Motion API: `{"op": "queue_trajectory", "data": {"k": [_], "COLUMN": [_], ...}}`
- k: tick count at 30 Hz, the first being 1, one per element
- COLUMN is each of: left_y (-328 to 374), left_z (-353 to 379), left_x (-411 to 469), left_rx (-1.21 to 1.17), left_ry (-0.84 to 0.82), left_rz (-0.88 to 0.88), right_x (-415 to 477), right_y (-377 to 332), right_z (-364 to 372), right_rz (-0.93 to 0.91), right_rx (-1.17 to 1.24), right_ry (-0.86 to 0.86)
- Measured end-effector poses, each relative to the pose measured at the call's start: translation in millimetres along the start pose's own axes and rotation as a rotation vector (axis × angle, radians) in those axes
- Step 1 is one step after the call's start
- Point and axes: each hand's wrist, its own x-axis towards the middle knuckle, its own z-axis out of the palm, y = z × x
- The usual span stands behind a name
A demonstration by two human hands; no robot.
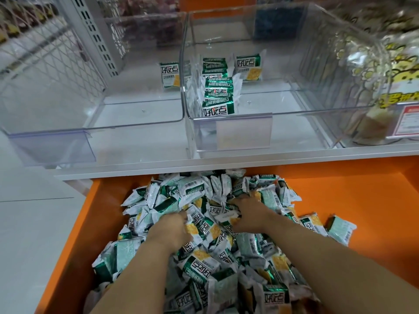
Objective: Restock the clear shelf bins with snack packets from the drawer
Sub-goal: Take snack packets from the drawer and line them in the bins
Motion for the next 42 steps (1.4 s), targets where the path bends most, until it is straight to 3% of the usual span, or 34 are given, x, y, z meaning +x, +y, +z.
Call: {"op": "queue_trajectory", "data": {"k": [4,8,13,21,28,33,37,42], "left_y": [4.3,17.7,34.7,52.7,64.8,79.1,86.1,95.2], "left_z": [-20.8,-59.1,-102.1,-114.1,-114.1,-114.9,-115.3,-115.8], "left_x": [-18.2,-47.4,-104.3,-161.7,-159.7,-153.6,-147.4,-153.9], "left_rx": [0.065,0.018,-0.009,-0.331,-0.763,-1.131,-1.154,-1.005], "left_ry": [0.084,0.061,0.189,0.332,0.393,0.274,0.222,0.358], "left_rz": [-0.019,0.038,0.143,0.267,0.282,0.338,0.349,0.314], "right_x": [-28.1,-73.9,-149.2,-213.0,-224.9,-230.3,-229.3,-235.6], "right_y": [-12.6,-36.8,-56.5,-61.6,-50.2,-54.9,-50.9,-50.6], "right_z": [-32.7,-67.8,-103.4,-118.8,-134.4,-137.8,-140.3,-143.5], "right_rz": [-0.064,-0.121,-0.238,-0.352,-0.396,-0.435,-0.401,-0.415], "right_rx": [-0.109,-0.127,0.057,0.521,0.709,0.764,0.817,0.706], "right_ry": [-0.052,-0.005,0.165,0.411,0.310,0.185,0.217,0.272]}}
